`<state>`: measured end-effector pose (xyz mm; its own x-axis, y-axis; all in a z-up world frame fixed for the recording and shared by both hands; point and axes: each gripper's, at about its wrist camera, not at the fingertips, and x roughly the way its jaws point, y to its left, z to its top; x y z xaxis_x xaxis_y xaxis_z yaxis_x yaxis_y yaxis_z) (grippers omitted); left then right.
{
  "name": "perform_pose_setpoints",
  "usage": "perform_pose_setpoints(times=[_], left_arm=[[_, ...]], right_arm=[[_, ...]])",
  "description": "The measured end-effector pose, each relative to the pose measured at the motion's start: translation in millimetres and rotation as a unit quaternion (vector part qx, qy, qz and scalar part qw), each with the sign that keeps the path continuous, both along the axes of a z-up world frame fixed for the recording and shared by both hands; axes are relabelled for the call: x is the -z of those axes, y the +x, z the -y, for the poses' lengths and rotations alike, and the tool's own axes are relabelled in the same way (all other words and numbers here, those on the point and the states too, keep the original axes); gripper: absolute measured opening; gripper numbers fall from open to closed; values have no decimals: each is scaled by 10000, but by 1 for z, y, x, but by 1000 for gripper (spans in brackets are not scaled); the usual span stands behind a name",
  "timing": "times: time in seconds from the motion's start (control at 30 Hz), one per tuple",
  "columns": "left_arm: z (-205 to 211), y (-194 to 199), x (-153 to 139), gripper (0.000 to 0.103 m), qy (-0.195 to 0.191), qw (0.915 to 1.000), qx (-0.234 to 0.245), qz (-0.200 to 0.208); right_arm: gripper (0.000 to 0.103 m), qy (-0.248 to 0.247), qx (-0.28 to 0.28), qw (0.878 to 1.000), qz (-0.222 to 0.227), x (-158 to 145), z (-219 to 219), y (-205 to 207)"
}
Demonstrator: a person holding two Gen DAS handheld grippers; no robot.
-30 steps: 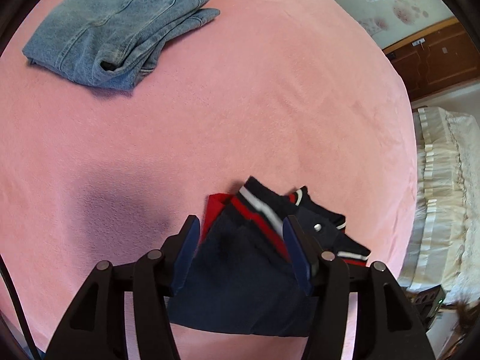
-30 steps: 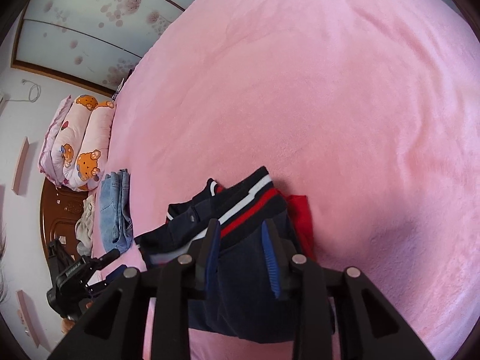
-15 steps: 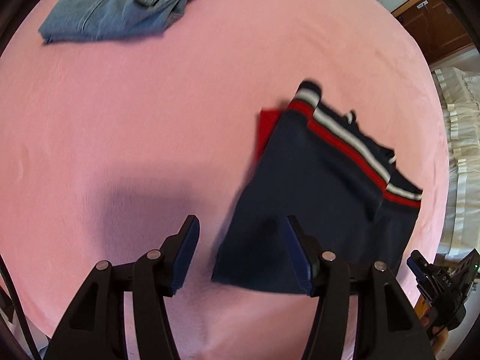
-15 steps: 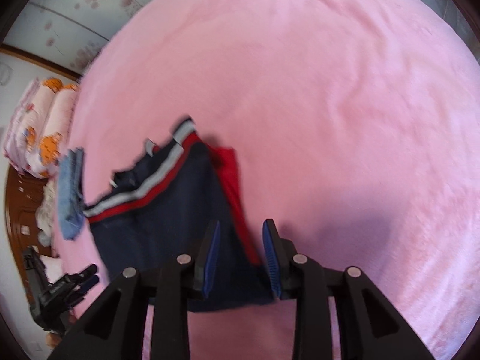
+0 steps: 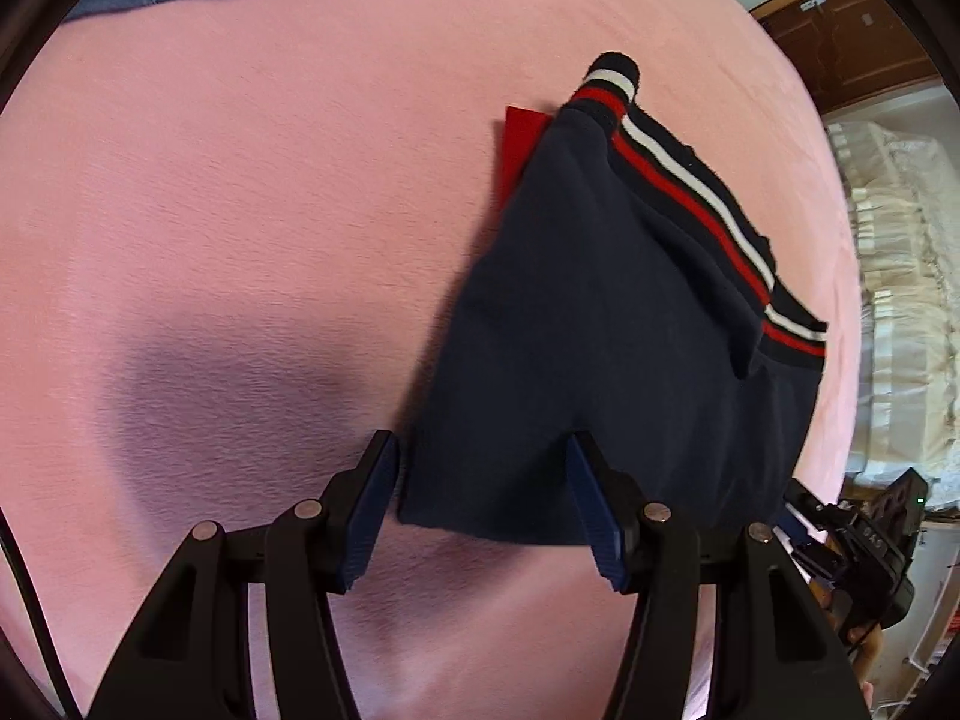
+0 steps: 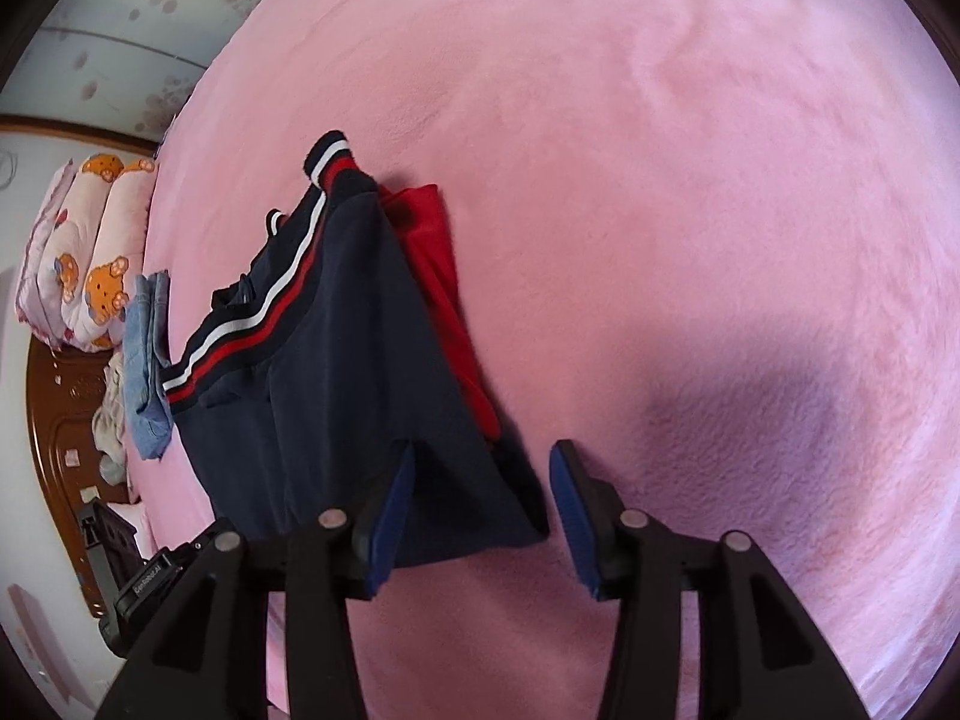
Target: Fold large clothes
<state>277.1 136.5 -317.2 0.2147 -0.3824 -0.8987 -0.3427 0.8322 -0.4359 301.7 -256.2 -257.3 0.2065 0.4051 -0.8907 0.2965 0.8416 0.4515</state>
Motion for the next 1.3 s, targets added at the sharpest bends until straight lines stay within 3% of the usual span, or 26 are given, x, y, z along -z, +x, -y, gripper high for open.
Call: perform_pose_setpoints(times=[0.1,0.13,0.2,0.23,0.33,0.5,0.73,0.8,0.83,0.97,1.07,1.17,1.27,1.3], left_arm=[[0,4,2,48,121,9999,64,16],[2,4,1,42,186,9998,80,36],[4,1,1,31,327,9994,70,32],[0,0,0,20,363,9993,69,32],[-5,-4,-4,15,359,9993,77,55],[-7,-11,-14,10,711,9974,142,61],[-19,-19,-12,9,680,9977,70,-17],[-16,-19,-18,12,884,9959,170,55],[-12,-15,-23,17,1043,9943,229,57],[-3,-14,-46,49,2200,9745,396,216],[-6,-16,-68,63,2541,9652,282,550],[-1,-16,-88,65,2416,9647,406,965],[13,-11,-93,65,2105,9694,677,1068],[37,-1,-89,65,2055,9696,762,1091]], right_arm=[[44,92,-61,9999,-6,0,-3,3],[34,110,-125,9999,12,0,-6,4],[24,-144,-253,9996,62,-3,-11,5],[11,-315,-329,9989,117,-5,-13,4],[3,-263,-464,9983,229,-9,-14,-2],[3,-440,-442,9975,317,-12,-12,-10],[3,-421,-465,9975,339,-10,-7,-12],[5,-466,-510,9963,506,-15,-11,-9],[7,-530,-535,9949,670,-20,-13,-9],[10,-1051,-840,9813,1380,-44,-27,-11],[13,-1211,-955,9727,1733,-59,-31,-11],[13,-1053,-1240,9692,1850,-66,-40,-5],[13,-822,-1456,9696,1788,-61,-52,0],[13,-740,-1483,9704,1754,-57,-57,2]])
